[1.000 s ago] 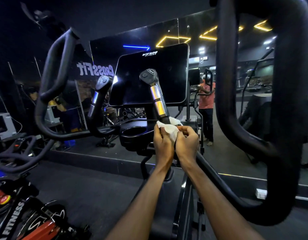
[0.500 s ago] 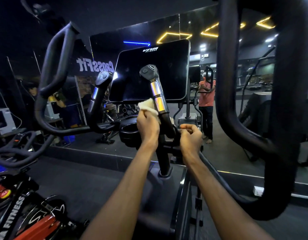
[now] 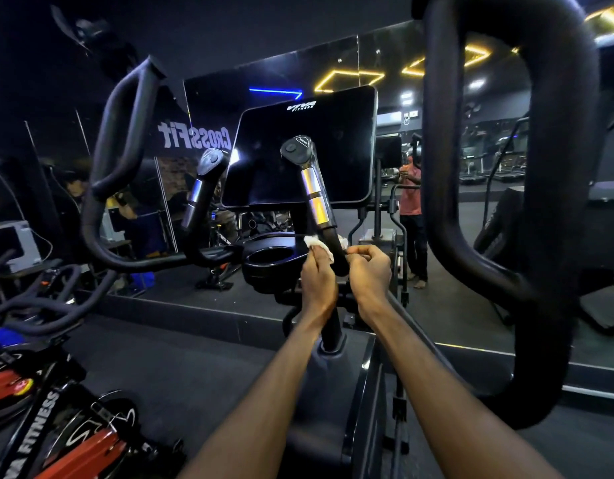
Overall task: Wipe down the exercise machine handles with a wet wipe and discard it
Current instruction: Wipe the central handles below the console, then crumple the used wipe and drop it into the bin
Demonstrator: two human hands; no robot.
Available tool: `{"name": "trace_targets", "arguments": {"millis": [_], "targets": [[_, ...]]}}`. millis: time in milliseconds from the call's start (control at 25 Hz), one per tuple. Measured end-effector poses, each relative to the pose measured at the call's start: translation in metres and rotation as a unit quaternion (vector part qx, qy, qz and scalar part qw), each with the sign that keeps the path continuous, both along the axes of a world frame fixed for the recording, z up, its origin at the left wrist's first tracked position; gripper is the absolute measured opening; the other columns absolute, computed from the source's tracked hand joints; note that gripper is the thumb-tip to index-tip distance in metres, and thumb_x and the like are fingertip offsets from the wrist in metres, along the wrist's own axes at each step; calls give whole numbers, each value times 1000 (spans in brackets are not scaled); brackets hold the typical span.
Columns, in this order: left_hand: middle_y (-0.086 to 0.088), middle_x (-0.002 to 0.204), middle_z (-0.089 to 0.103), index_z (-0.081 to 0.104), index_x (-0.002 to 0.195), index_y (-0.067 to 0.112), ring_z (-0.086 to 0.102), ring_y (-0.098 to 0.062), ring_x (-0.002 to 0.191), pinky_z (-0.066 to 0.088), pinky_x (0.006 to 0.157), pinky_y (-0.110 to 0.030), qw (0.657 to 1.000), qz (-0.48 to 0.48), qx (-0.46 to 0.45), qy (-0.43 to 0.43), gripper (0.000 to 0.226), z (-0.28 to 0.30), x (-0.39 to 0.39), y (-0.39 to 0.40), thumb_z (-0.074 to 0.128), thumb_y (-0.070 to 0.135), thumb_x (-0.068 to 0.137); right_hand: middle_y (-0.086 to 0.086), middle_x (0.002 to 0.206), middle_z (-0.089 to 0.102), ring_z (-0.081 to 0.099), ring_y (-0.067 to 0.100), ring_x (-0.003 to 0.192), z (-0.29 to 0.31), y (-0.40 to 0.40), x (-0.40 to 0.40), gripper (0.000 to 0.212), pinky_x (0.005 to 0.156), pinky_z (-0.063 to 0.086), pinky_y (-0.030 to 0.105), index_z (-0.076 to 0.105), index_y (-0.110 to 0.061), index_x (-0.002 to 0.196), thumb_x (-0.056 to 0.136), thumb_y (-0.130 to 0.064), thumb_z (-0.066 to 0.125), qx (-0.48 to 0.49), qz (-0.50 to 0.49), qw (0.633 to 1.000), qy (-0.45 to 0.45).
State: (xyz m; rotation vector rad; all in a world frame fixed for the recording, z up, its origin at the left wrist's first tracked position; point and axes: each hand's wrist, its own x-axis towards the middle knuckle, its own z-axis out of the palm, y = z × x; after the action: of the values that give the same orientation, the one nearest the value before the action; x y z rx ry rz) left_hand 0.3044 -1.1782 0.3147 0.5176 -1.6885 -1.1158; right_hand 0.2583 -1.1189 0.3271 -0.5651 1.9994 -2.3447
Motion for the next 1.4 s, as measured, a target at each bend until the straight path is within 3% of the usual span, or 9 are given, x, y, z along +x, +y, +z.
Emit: {"name": "trace_targets", "arguments": {"millis": [120,280,440,560,720,920,1040,1160,1400], "targets": [[9,68,55,50,76,26,56,11,63,37,54,-9,998,16,-55,-35,38,-17,5,2,29,29,107,1,85,71,68,25,86,-5,2,10,19,85,55,49,68,-24,82,85,-9,57,11,-18,1000,8],[-9,89,64,64,93,8,58,-22,82,35,68,-29,965,145,-209,-63,24,-20,18,-9,44,20,101,-1,80,68,67,21,82,-8,8,16,22,79,55,42,65,-26,79,85,-6,59,-11,-30,999,36],[-4,91,63,68,97,9,56,-16,79,43,68,-30,952,84,-290,-58,15,-22,41,-9,55,13,91,3,74,70,68,25,74,-13,12,24,12,69,55,40,68,-21,79,87,-16,62,-30,63,997,46],[-1,90,63,71,97,7,59,-16,82,47,72,-30,960,16,-254,-115,15,-29,65,-12,61,3,87,2,77,71,67,22,72,-24,17,28,12,65,53,37,72,-23,84,91,-27,64,61,133,986,78],[-8,103,65,73,102,12,62,-19,94,48,82,-28,969,57,-167,-170,22,-30,95,6,70,6,81,8,66,66,58,9,47,-39,31,37,13,43,47,22,71,-13,86,95,-8,63,35,265,963,26],[-9,106,68,58,120,12,66,-22,91,57,71,-38,994,-1,33,-104,45,-32,139,38,74,-1,80,6,67,69,63,11,53,-53,50,57,14,50,55,23,69,-8,81,91,1,65,34,286,958,-10],[-8,94,70,67,110,18,68,-22,81,56,57,-28,994,20,27,-105,31,-41,171,52,68,0,85,10,73,69,66,17,63,-64,54,90,17,58,58,30,66,-8,78,87,7,66,49,332,942,-1],[-6,86,74,73,89,22,71,-21,74,56,63,-29,989,91,31,-111,23,-51,217,60,70,0,84,16,88,73,72,26,77,-69,53,132,18,71,62,41,66,-10,88,84,7,70,66,379,923,27],[-3,70,71,70,80,23,68,-20,63,58,65,-38,968,212,61,-120,24,-57,335,76,71,-1,80,6,86,76,73,17,78,-68,51,241,19,72,59,34,72,-14,96,83,-1,72,90,496,860,74]]}}
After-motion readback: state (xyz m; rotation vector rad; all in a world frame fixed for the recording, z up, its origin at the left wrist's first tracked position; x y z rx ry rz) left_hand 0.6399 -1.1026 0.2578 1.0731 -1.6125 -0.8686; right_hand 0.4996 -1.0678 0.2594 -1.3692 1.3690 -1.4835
